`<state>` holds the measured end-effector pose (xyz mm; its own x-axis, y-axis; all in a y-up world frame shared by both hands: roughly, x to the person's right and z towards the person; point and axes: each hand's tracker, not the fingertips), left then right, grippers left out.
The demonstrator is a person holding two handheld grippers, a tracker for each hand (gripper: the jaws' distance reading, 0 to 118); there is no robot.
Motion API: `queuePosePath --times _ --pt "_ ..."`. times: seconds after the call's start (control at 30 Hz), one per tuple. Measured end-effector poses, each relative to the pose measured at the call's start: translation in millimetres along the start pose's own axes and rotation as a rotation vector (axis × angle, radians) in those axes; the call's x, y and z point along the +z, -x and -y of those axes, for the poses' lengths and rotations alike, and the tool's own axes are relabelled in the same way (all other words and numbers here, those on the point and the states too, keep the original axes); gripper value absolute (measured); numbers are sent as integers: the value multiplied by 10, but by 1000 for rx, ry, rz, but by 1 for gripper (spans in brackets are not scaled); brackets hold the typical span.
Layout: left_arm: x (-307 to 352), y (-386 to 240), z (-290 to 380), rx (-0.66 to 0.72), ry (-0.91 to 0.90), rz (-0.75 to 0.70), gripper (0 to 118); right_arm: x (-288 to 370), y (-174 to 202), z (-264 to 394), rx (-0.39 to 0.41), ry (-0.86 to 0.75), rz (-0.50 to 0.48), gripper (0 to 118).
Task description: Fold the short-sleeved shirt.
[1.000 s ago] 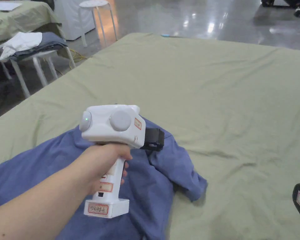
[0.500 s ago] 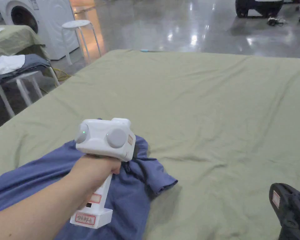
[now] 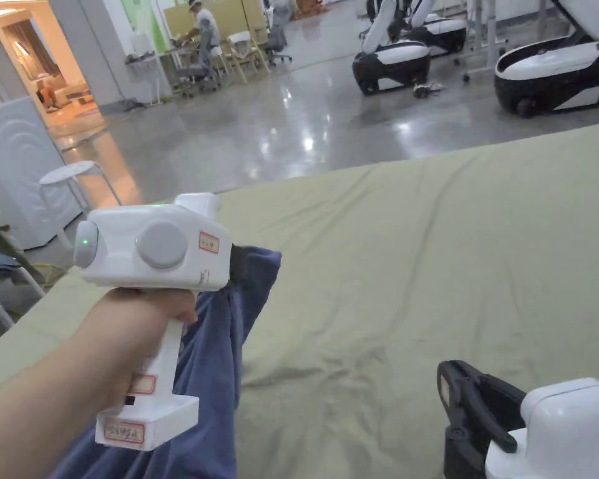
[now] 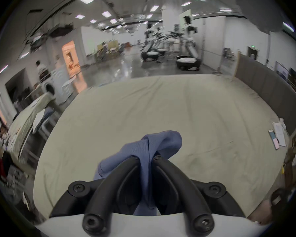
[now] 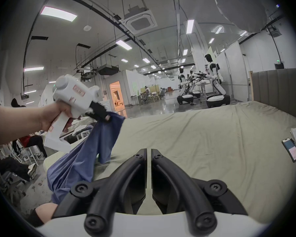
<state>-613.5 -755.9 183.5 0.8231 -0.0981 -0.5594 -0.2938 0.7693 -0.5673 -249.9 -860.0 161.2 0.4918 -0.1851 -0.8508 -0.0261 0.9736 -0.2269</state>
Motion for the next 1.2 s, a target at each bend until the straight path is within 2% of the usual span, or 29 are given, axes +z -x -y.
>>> queuePosePath --times 0.2,0.43,0.5,0.6,0.7,0.73,0.77,0.8,0.83,0.87,0.97,1.13,1.2 --pt "8 -1555 -542 -133 -87 257 6 269 -265 -15 78 -54 98 7" --pt "-26 -3282 -773 -317 -79 522 6 677 -594 -310 22 -211 188 7" --pt "-85 -3580 -785 -352 -76 594 6 758 -611 -376 34 -244 204 7" --pt "-222 -3851 -752 -365 -30 621 6 806 -640 -403 77 -256 240 7" --pt "-347 -3900 -621 -315 -2 649 7 758 -651 -368 101 -231 264 7" --pt "-400 -3874 -585 -291 2 668 12 743 -667 -356 100 -220 261 7" --pt "-456 -3832 -560 -278 14 712 28 710 -661 -343 95 -210 255 7" --pt "-494 -3760 -542 -263 21 755 71 693 -667 -331 89 -202 249 7" --pt "-525 -3694 -535 -238 36 783 101 679 -666 -322 85 -196 245 7" --pt "-533 -3606 -527 -201 33 767 116 666 -658 -314 86 -190 244 7" --pt "-504 -3075 -632 -60 -101 728 117 608 -603 -286 106 -176 240 7" --pt "-129 -1816 -538 6 -267 566 117 529 -559 -241 118 -149 232 7" --pt "66 -1258 -260 23 -322 431 117 498 -533 -227 123 -134 233 7"
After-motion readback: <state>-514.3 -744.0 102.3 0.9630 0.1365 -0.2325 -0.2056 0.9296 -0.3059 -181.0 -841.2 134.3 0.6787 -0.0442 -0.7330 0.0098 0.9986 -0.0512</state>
